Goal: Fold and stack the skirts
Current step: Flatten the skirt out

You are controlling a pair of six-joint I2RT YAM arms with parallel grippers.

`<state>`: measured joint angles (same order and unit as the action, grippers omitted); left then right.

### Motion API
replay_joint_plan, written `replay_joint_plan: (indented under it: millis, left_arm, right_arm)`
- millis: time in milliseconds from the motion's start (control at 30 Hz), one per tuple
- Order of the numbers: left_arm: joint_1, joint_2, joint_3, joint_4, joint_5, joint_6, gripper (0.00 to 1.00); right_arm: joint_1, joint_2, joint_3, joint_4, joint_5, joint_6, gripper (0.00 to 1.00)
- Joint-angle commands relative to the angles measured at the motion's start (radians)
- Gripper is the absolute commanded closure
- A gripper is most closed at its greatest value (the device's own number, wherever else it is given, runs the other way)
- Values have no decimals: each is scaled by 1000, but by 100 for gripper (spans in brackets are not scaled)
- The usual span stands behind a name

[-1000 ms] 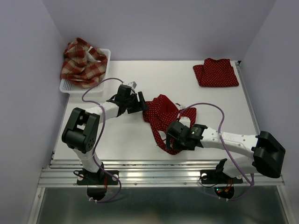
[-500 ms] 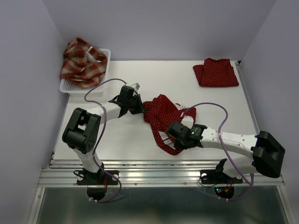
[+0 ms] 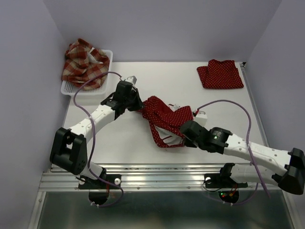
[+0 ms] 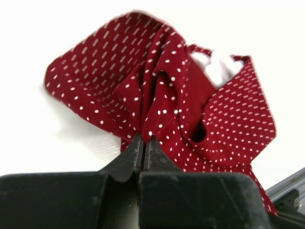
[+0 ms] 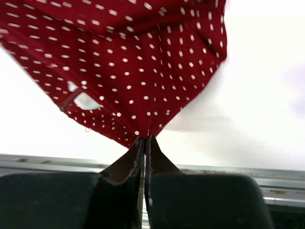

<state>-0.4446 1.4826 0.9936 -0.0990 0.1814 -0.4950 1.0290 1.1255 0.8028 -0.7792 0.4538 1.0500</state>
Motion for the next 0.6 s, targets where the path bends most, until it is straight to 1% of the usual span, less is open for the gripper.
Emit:
replay_joint_plan:
  millis: [0, 133, 167, 233, 267, 300, 333, 400, 433, 467, 500, 533, 567]
  left_arm:
    - [-2, -82, 123, -60, -85, 3, 100]
    - [-2, -73, 236, -102, -146, 1, 100]
    - [-2, -67, 293, -114, -164, 1, 100]
    - [6, -27, 353, -133, -218, 6, 100]
    - [10, -12, 416, -143, -235, 10, 100]
    - [14, 28, 445, -145, -238, 19, 100]
    - [24, 51, 474, -146, -235, 26, 100]
    - [41, 112, 610, -183, -195, 53, 100]
    - [62, 184, 746, -205, -186, 68, 100]
    - [75, 221, 823, -244, -150, 91, 100]
    - [84, 302, 918, -264, -129, 105, 100]
    - [95, 345, 1012, -290, -100, 124, 100]
    - [113, 385, 1213, -333, -36, 139, 100]
  right_arm:
    - [8, -105, 122, -2, 112, -106, 99]
    - [8, -110, 240, 1, 259, -214, 99]
    - [8, -87, 268, 3, 281, -234, 99]
    - [-29, -69, 344, 4, 357, -274, 99]
    - [-56, -56, 361, 23, 362, -301, 99]
    - [-142, -50, 381, 84, 350, -379, 99]
    - [-200, -43, 384, 124, 262, -425, 99]
    - [-338, 8, 404, 200, 112, -507, 99]
    - [-433, 31, 420, 272, -3, -592, 99]
    - [-460, 58, 450, 294, -16, -619, 99]
    - [-477, 127, 501, 293, -15, -637, 99]
    - [-477, 157, 626, 294, -12, -689, 99]
    - [-477, 178, 692, 296, 2, -714, 99]
